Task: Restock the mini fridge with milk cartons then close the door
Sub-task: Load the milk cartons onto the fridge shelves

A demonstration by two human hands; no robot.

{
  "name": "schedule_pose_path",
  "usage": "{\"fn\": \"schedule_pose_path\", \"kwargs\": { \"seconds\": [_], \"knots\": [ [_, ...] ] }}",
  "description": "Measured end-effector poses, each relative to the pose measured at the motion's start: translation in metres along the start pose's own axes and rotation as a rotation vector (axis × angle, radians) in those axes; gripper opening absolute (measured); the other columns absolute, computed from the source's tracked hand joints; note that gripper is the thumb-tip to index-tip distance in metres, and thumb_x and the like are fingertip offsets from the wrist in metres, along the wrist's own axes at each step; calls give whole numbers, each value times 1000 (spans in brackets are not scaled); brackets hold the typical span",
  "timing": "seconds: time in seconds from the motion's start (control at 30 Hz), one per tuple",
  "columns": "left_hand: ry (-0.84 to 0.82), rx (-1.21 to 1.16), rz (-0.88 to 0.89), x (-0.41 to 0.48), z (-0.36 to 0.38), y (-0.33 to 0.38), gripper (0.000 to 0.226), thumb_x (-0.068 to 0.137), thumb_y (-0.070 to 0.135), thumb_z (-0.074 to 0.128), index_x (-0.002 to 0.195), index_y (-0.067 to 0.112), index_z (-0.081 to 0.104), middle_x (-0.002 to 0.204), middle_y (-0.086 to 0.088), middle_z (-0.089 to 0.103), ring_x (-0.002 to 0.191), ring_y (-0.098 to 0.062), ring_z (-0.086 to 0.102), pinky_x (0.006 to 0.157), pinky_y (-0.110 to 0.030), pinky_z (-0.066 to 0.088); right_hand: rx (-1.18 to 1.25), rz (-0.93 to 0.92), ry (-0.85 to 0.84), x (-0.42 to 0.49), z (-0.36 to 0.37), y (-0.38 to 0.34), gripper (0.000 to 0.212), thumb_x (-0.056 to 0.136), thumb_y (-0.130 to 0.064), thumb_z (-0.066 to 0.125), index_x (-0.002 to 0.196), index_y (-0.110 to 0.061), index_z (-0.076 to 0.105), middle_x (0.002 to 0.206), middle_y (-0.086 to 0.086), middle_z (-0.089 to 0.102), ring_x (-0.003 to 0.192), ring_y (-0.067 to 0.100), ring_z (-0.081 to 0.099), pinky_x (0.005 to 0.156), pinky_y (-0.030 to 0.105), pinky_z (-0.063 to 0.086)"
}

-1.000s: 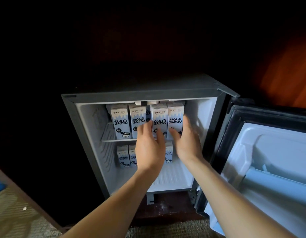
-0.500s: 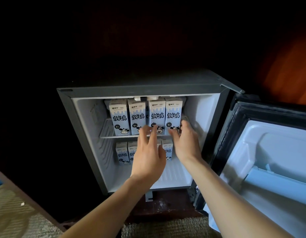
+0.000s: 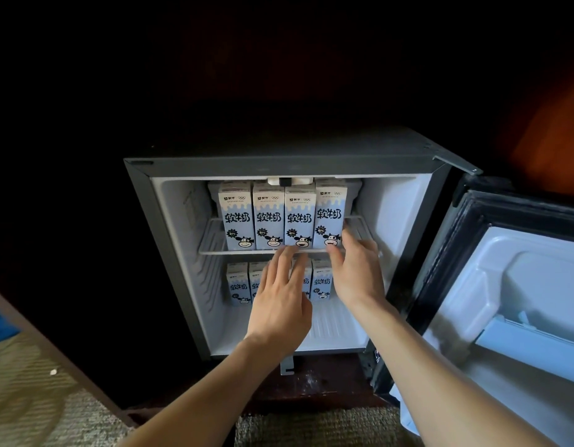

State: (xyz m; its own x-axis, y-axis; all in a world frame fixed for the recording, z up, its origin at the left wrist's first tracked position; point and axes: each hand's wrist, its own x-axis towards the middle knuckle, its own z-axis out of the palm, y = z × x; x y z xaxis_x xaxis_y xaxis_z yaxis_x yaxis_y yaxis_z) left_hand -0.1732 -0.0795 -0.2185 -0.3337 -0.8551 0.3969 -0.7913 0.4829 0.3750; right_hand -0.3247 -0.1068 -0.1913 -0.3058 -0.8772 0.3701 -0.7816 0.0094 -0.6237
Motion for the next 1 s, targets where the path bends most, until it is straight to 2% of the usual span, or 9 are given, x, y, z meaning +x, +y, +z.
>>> {"fn": "schedule_pose_path", "kwargs": {
  "seconds": [0.07, 0.2, 0.43, 0.57, 0.63, 0.7, 0.87, 0.93, 1.0],
  "knots": [
    [-2, 17, 13, -2, 0, -3, 71, 91, 12, 47, 157, 14, 22, 163, -2, 13, 153, -18, -1, 124, -42, 17, -3, -6, 7, 0, 0, 1, 23, 102, -28, 53, 122, -19, 59, 103, 10, 53, 87, 26, 64, 85, 34, 53],
    [12, 2, 23, -1, -2, -4, 75, 89, 9, 47, 157, 15, 19, 162, 0, 14, 153, -18, 5, 123, -41, 20, 17, -1, 26, 0, 1, 2, 24, 101, -28, 56, 125, -23, 60, 103, 8, 54, 83, 19, 58, 87, 33, 52],
    [-9, 17, 27, -2, 0, -2, 75, 92, 11, 47, 160, 18, 15, 166, 2, 8, 154, -15, -8, 124, -41, 18, 23, 86, -16, 6, 3, -1, 20, 101, -27, 55, 120, -25, 60, 108, 6, 52, 90, 18, 56, 87, 34, 53],
    [-30, 46, 26, -2, 1, -3, 76, 92, 12, 46, 160, 19, 13, 166, 2, 6, 154, -15, -9, 124, -41, 20, 60, 116, -40, 8, 3, -2, 13, 98, -27, 55, 109, -23, 60, 106, 6, 56, 85, 4, 35, 83, 35, 53],
    [-40, 60, 26, -2, 2, -4, 77, 91, 11, 48, 159, 19, 14, 167, 2, 4, 153, -15, -12, 123, -43, 21, 96, 125, -59, 7, 2, 0, 12, 97, -29, 55, 106, -23, 60, 109, 7, 54, 82, 2, 41, 82, 34, 51],
    [-55, 78, 27, -3, 3, -6, 78, 88, 9, 49, 159, 19, 17, 166, 3, 4, 153, -15, -13, 123, -44, 23, 102, 121, -88, 6, 1, 1, 15, 97, -32, 55, 109, -24, 59, 114, 6, 54, 83, -9, 42, 80, 31, 48],
    [-85, 138, 36, -2, -3, -6, 75, 89, 10, 49, 157, 20, 20, 166, 5, 0, 153, -16, -13, 122, -45, 24, 124, 97, -160, 6, -9, 2, 13, 99, -26, 54, 110, -20, 56, 120, 6, 52, 75, -1, 47, 56, 9, 36],
    [-119, 159, 32, -3, -8, -2, 73, 90, 12, 49, 157, 20, 20, 166, 5, -5, 152, -16, -18, 123, -45, 19, 154, 79, -191, 3, -14, 4, 18, 98, -23, 54, 116, -21, 54, 125, 5, 53, 75, -1, 54, 53, 5, 40],
    [-166, 178, 36, -3, -15, 3, 69, 91, 14, 50, 154, 18, 24, 166, 3, -6, 152, -18, -18, 122, -44, 15, 136, 49, -251, -3, -19, 6, 32, 99, -25, 50, 131, -23, 46, 129, 6, 57, 76, 2, 61, 52, 9, 40]
  ]
}}
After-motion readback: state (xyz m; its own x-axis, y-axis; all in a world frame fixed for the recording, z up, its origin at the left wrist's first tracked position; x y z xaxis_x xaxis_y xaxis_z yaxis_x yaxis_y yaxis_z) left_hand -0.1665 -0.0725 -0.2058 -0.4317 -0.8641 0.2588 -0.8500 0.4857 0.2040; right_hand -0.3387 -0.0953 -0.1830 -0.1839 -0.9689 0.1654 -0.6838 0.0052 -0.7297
